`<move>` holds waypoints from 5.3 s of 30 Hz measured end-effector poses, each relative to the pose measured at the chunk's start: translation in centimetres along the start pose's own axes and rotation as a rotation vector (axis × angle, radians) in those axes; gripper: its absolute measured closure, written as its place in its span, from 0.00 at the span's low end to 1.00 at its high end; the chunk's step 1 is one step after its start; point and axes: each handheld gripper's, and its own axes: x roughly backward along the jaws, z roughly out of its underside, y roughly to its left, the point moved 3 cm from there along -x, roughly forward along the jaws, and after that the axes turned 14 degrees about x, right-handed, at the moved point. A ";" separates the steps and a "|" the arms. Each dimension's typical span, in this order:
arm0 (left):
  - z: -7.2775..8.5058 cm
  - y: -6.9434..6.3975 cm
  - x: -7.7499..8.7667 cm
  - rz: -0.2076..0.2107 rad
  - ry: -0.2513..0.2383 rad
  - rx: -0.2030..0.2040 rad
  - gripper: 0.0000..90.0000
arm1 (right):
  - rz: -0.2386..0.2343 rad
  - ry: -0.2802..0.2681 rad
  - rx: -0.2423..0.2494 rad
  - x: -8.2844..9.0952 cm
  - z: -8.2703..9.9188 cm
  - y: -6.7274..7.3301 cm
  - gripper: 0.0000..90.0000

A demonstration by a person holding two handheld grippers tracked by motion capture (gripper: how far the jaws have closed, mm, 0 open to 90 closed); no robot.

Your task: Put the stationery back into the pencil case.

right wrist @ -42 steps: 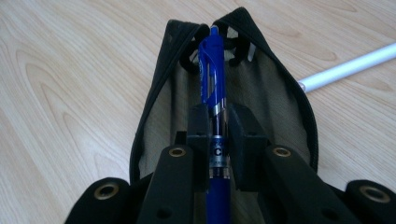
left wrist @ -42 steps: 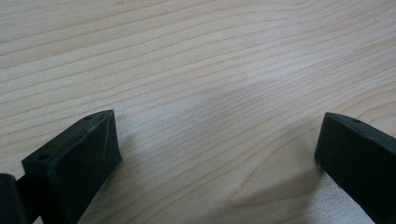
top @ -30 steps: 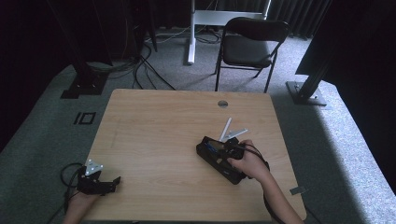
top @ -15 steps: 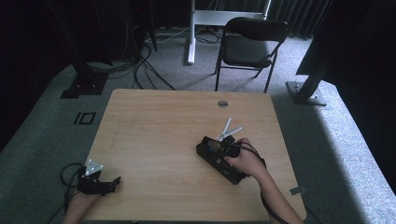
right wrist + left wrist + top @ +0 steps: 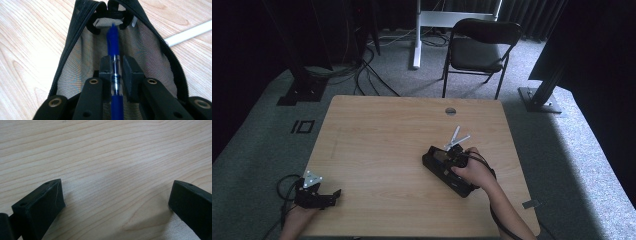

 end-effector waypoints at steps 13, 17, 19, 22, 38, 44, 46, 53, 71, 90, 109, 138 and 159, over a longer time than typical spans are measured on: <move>0.0 0.0 0.0 0.000 0.000 0.001 0.00 | 0.009 -0.098 -0.024 2.6 -0.7 -0.4 0.86; 0.0 0.0 0.0 0.000 0.000 0.000 0.00 | 0.033 -0.167 -0.066 4.2 -0.8 -1.2 0.85; 0.0 0.0 0.0 0.000 0.000 0.000 0.00 | 0.038 -0.182 -0.073 4.4 -0.8 -1.5 0.84; 0.0 0.0 0.0 0.000 0.000 0.000 0.00 | 0.054 -0.218 -0.107 4.9 -0.8 -2.3 0.83; 0.0 0.0 0.0 0.000 0.000 0.000 0.00 | 0.140 -0.202 -0.241 2.3 0.1 -6.2 0.78; 0.0 0.0 0.0 0.000 0.000 0.000 0.00 | 0.167 -0.183 -0.307 0.3 0.0 -8.0 0.74; 0.0 0.0 0.0 0.000 0.000 0.000 0.00 | 0.176 -0.174 -0.322 -0.2 -0.1 -8.5 0.73; 0.0 0.0 0.0 0.000 0.000 0.000 0.00 | 0.216 -0.174 -0.359 -1.4 -0.5 -9.8 0.64; 0.0 0.0 0.0 0.000 0.000 0.000 0.00 | 0.290 -0.097 -0.451 -4.9 -1.1 -11.0 0.61; 0.0 0.0 0.0 0.000 0.000 0.001 0.00 | 0.291 0.019 -0.398 -6.3 -1.5 -11.1 0.84; 0.0 0.0 0.0 0.000 0.000 0.000 0.00 | 0.269 -0.032 -0.388 -2.8 -1.2 -11.3 0.87; 0.0 0.0 0.0 0.000 0.000 0.001 0.00 | 0.228 -0.072 -0.274 4.5 -0.2 -9.0 0.87; 0.0 0.0 0.0 0.000 0.000 0.001 0.00 | 0.097 -0.159 -0.107 7.6 -2.9 -3.6 0.87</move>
